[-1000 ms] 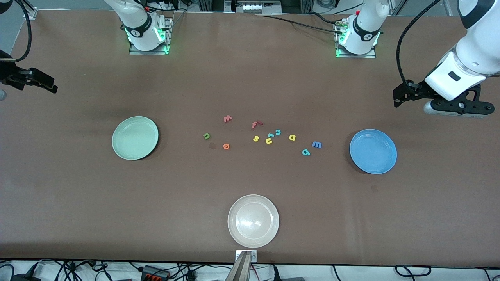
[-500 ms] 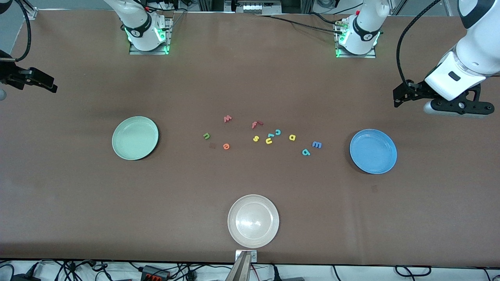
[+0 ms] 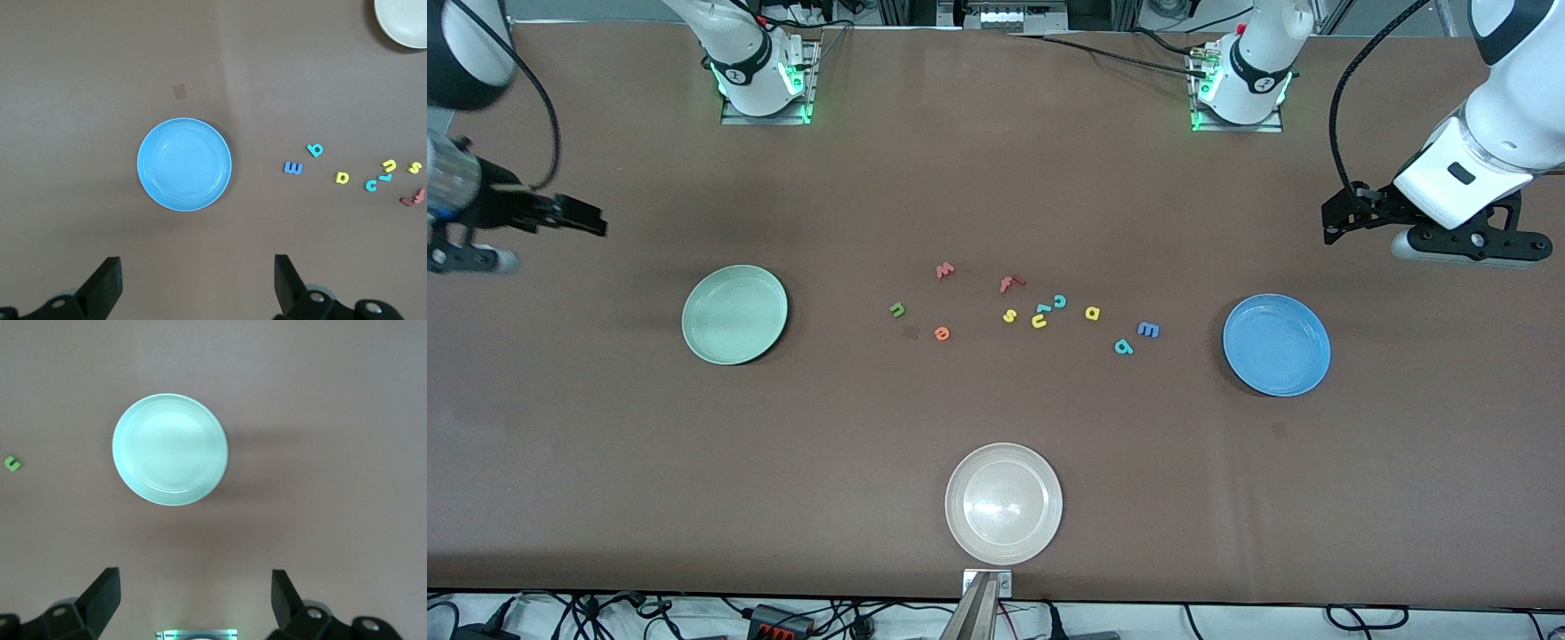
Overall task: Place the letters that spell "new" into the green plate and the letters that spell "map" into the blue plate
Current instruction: 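Grasp the green letter u with the right gripper while the left gripper reaches letters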
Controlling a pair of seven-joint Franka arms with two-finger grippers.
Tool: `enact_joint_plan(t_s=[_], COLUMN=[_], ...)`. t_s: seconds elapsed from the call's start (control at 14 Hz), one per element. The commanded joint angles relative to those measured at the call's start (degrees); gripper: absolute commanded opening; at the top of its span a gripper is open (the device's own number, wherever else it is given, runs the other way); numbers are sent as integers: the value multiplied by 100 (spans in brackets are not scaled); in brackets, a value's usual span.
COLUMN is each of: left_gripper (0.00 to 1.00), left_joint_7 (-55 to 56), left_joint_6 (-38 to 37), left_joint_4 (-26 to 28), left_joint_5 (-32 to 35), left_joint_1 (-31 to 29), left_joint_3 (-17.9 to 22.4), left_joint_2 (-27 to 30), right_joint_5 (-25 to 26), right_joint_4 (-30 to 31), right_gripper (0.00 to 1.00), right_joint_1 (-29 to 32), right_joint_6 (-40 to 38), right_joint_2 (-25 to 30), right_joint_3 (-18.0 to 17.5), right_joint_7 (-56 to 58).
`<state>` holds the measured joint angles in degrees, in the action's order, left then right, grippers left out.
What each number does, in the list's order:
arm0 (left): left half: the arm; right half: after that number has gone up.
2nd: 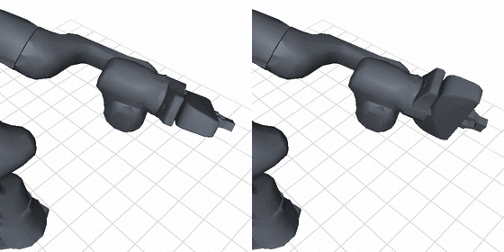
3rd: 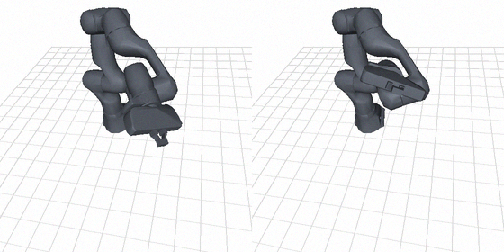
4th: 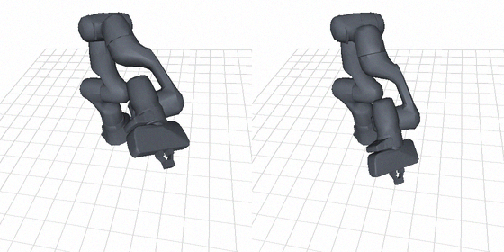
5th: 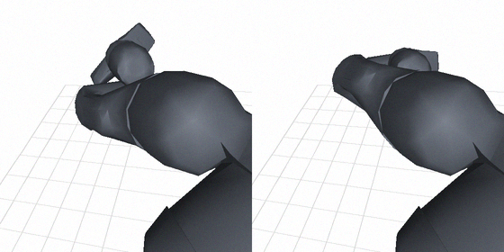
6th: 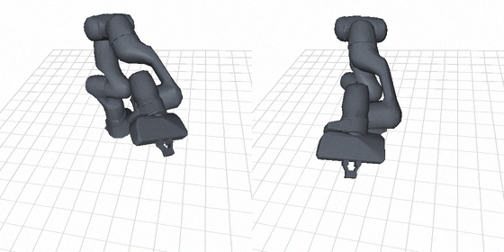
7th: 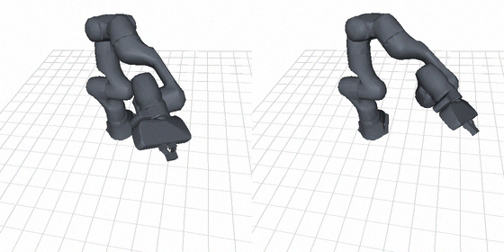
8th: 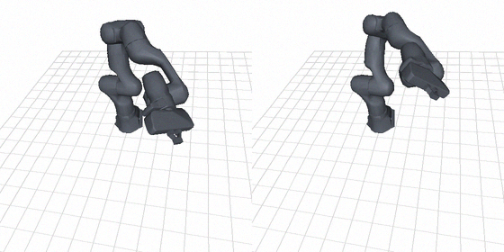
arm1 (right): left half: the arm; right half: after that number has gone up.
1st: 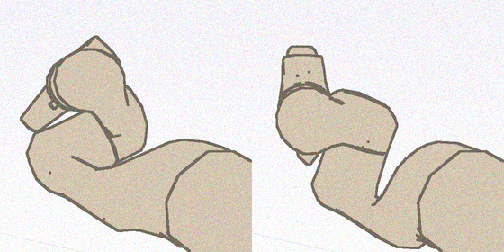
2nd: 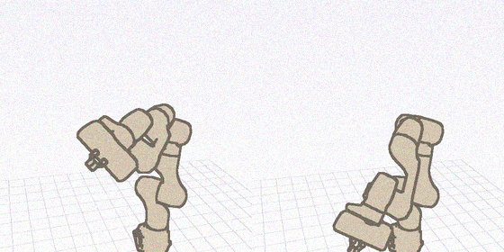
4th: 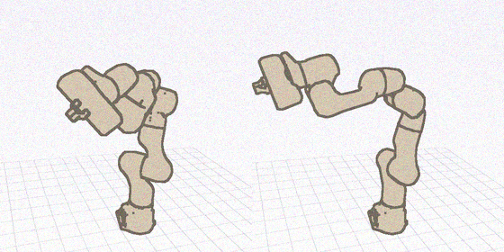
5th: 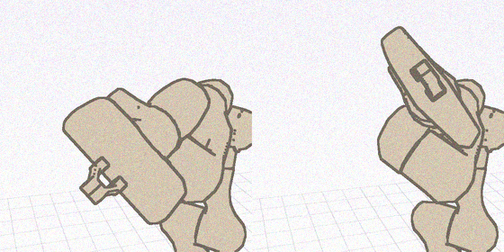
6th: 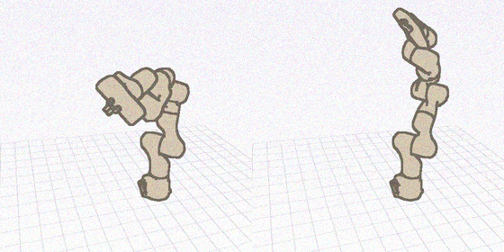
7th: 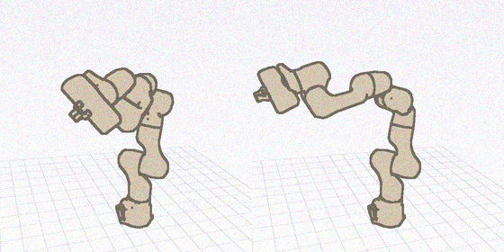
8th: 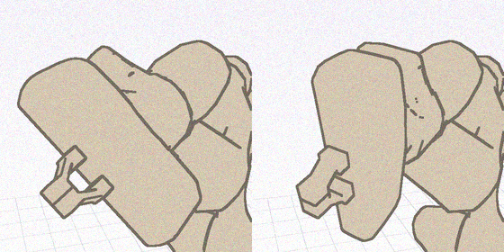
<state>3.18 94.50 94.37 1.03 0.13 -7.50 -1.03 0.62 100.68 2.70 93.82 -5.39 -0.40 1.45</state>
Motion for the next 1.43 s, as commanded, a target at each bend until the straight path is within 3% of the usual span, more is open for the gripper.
enact_joint_plan(t_s=[0.0,0.43,0.86,1.14,1.36], left_gripper=[100,100,100,100,100], left_joint_7=[-71,-71,-71,-45,-36], left_joint_6=[-107,-116,-116,-255,-265], left_joint_4=[-51,-51,-51,-59,-60], left_joint_5=[-33,-33,-33,-33,-33], left_joint_1=[-22,-22,-22,-22,-22], left_joint_3=[-14,-14,-14,-14,-14], left_joint_2=[59,59,59,59,59], right_joint_5=[-88,-88,-88,-88,-88], right_joint_4=[-40,311,303,294,294], right_gripper=[100,100,100,100,99], right_joint_1=[-478,-1709,-2667,-3011,-3170], right_joint_6=[267,1751,3018,3897,4424], right_joint_2=[-478,-1235,-2236,-2834,-3064], right_joint_3=[-4,-4,-4,-4,-4], right_joint_7=[-396,-2083,-4956,-6899,-7718])
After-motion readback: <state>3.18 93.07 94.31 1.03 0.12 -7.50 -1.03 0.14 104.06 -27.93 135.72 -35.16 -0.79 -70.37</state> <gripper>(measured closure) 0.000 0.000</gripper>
